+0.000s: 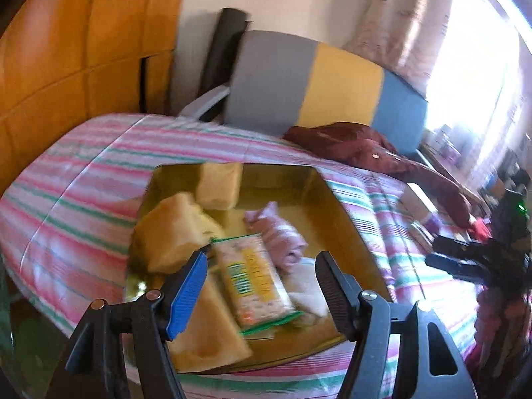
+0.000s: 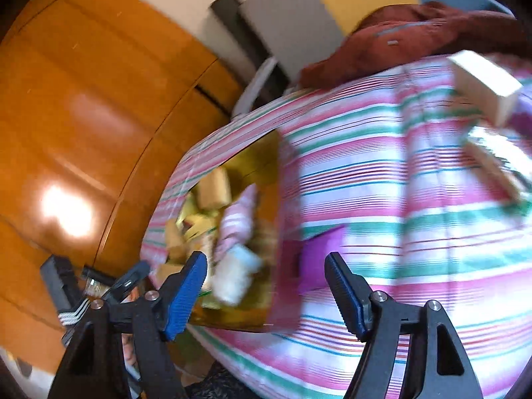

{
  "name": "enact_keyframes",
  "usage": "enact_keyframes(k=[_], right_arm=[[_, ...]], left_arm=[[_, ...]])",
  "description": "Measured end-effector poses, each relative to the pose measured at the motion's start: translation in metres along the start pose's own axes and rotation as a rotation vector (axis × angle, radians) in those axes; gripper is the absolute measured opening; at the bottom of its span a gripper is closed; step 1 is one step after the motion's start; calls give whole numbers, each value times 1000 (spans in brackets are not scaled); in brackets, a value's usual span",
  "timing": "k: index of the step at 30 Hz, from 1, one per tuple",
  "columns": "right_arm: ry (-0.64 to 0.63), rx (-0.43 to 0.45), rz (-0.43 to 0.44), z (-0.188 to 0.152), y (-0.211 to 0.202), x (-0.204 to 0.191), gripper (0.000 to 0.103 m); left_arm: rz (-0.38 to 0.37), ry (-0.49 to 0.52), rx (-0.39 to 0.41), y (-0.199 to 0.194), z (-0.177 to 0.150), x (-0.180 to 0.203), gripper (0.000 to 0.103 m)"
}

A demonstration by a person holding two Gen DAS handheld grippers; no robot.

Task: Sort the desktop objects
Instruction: 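Withdraw both tools from the tray toward the remaining items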

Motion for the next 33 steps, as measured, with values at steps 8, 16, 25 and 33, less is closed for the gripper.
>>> enact_keyframes(k=[8,16,25,33], right_arm=[[107,64,-137,10,-33,61,76],[235,119,-274,19,-75,128,77],[172,118,-365,41,-86,154,82],[-48,43,-409,63,-59,150,81]], left_arm=[[-186,167,-44,12,-5,78,68],[-317,275,-102,22,-18,140,68],[-400,308,-163,35,-26,172,68],[-413,290,-206,48,-28,171,68]])
Point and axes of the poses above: each gripper's, at about its wrist camera, not at the fingertips, and y roughly the way its jaws point, x to its right, z to its top, the point moved 3 cm from there along y, roughly the way its jaws point, and after that the axes turned 11 degrees about x, right-handed, at the moved point
